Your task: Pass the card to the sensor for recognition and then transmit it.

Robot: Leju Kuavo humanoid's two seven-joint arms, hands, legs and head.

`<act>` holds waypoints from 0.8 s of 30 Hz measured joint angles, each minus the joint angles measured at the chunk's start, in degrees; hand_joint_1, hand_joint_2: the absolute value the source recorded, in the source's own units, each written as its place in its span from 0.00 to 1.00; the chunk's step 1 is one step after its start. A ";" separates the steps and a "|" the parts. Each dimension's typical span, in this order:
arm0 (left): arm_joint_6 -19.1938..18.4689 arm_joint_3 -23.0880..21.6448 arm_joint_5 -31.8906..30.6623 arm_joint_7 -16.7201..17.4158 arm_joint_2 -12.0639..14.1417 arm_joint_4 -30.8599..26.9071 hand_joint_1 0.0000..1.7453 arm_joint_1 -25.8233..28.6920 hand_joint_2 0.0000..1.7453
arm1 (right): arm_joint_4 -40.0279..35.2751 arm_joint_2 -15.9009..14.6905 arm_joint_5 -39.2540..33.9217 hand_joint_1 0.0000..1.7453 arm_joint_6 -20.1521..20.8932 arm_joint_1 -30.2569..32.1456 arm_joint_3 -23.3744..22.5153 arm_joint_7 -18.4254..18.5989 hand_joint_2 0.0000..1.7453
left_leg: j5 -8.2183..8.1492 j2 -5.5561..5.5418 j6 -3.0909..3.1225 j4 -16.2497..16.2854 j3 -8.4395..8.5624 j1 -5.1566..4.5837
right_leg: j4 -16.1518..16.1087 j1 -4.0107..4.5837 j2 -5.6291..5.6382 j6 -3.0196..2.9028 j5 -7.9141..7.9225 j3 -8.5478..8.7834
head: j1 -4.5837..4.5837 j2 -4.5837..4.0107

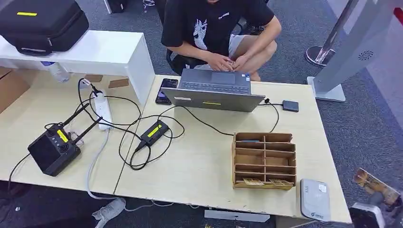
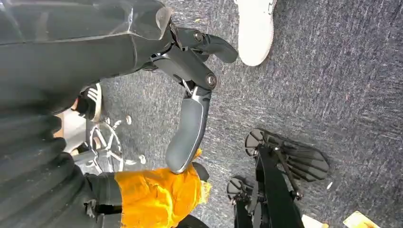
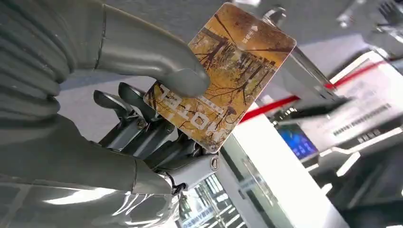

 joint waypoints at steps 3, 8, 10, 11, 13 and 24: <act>-0.07 0.00 -0.24 0.02 0.02 0.00 0.00 -0.02 1.00 | 0.97 -0.15 3.95 1.00 1.69 0.02 0.39 3.64 1.00 | 0.00 0.00 0.00 0.00 0.00 0.00 | 0.00 0.00 0.00 0.00 0.00 -0.01 | -0.02 0.00; -0.09 0.02 -0.29 0.04 0.02 0.00 0.00 -0.05 1.00 | 2.32 -0.68 5.39 1.00 1.95 0.02 1.38 5.45 1.00 | 0.00 0.00 0.00 0.00 0.00 0.00 | 0.00 0.00 0.01 0.00 0.00 0.00 | -0.02 0.00; -0.11 0.00 -0.35 0.04 0.02 0.00 0.00 -0.05 1.00 | 2.98 -1.38 5.65 1.00 2.19 0.11 2.32 7.51 1.00 | 0.00 0.00 0.00 0.00 0.01 0.00 | 0.00 0.00 0.01 0.00 0.00 0.01 | -0.02 0.00; -0.11 0.00 -0.37 0.04 0.04 0.00 0.00 -0.05 1.00 | 3.32 -1.83 5.84 1.00 2.36 0.20 2.93 8.46 1.00 | 0.00 0.00 0.00 0.00 0.01 0.00 | 0.00 0.00 0.02 0.00 0.00 0.01 | -0.02 0.00; -0.11 0.00 -0.55 0.06 0.04 0.00 0.00 -0.05 1.00 | 3.96 -2.63 6.39 1.00 2.91 0.34 4.16 10.35 1.00 | 0.00 0.00 0.00 0.00 0.01 0.00 | 0.00 0.00 0.02 0.00 0.00 0.00 | -0.02 0.00; -0.57 0.00 -1.16 0.17 0.13 0.00 0.00 -0.07 1.00 | 6.91 -8.00 9.85 1.00 8.40 1.51 10.97 16.27 1.00 | 0.00 0.00 0.00 0.00 0.01 0.00 | 0.00 0.00 0.03 0.00 0.00 0.01 | -0.02 0.00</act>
